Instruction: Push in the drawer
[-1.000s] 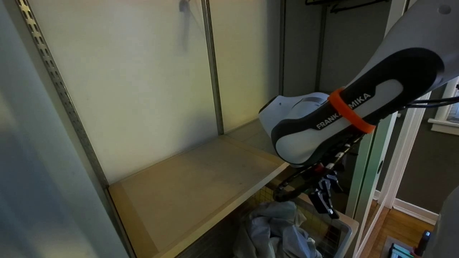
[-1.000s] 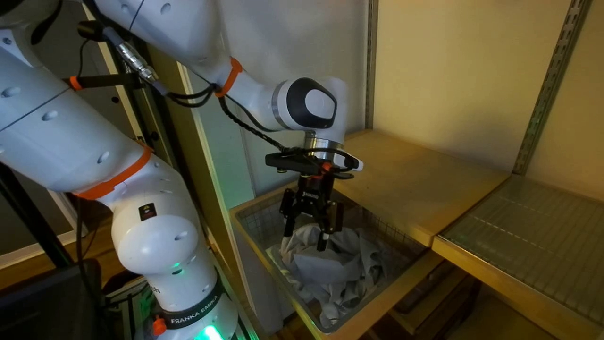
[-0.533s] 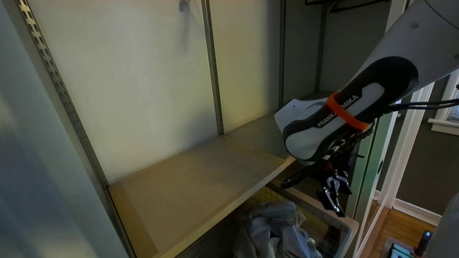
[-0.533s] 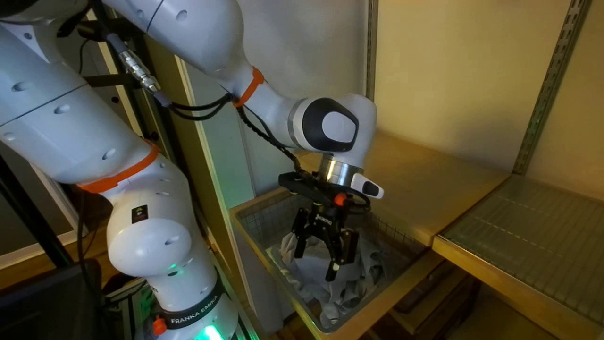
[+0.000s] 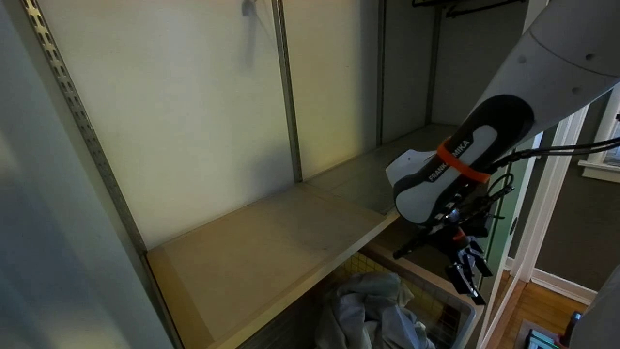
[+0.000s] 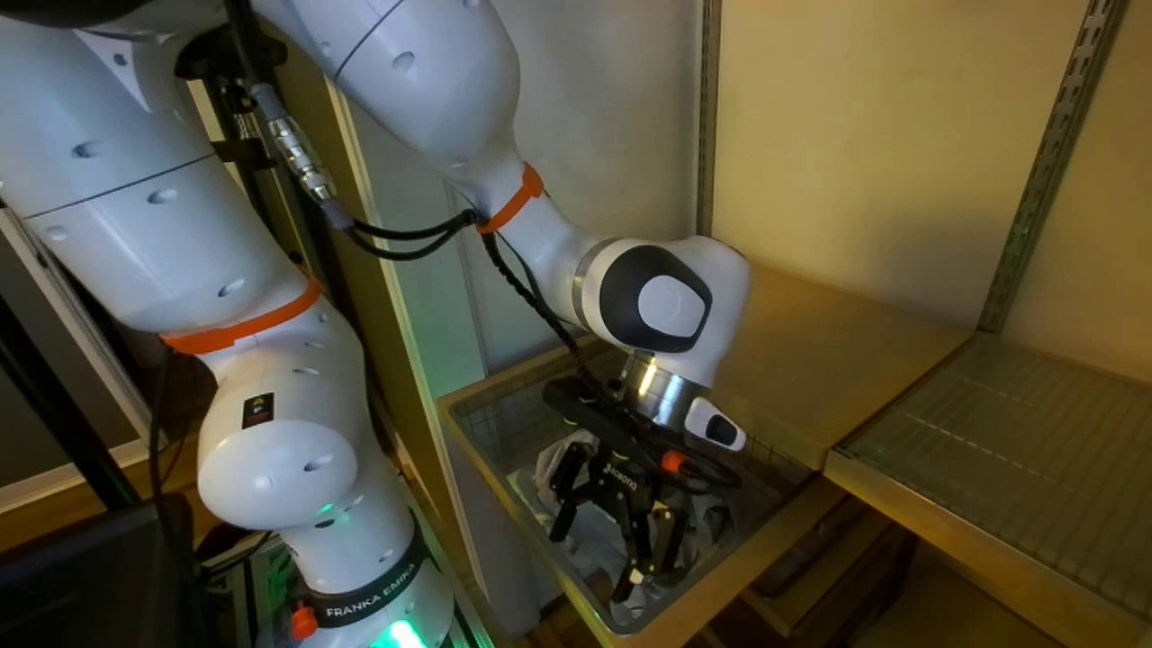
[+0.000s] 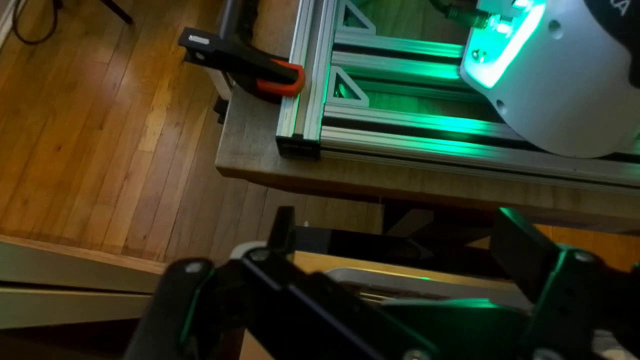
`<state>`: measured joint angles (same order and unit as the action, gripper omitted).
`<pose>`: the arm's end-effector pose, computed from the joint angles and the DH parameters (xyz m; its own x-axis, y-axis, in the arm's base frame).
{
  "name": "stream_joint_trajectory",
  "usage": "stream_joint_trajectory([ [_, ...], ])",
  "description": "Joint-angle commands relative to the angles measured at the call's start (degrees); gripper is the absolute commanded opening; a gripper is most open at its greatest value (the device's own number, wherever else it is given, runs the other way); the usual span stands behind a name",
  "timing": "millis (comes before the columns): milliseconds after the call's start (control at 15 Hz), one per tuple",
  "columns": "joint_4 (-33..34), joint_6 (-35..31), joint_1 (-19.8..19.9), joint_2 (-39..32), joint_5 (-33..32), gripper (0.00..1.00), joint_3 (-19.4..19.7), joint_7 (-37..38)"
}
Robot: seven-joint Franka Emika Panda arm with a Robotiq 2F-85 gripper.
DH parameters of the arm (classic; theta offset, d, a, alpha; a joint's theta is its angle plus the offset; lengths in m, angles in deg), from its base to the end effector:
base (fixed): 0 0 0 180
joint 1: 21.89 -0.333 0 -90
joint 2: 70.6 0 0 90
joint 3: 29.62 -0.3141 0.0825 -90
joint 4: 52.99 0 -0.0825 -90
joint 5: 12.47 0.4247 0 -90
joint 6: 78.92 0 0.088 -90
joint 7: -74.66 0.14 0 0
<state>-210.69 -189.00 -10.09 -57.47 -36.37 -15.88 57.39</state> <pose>0.2770 -0.1675 0.1952 0.7855 0.1142 -0.6082 0.1459 -0.9893 0.0026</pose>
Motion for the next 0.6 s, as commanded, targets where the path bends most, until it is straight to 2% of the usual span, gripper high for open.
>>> stream_joint_trajectory([
  [0, 0.0, -3.0, 1.0, -5.4, -1.0, 1.0, 1.1, -2.4],
  [533, 0.1, -13.4, 2.5, -15.4, -1.6, 1.0, 1.5, -1.1],
])
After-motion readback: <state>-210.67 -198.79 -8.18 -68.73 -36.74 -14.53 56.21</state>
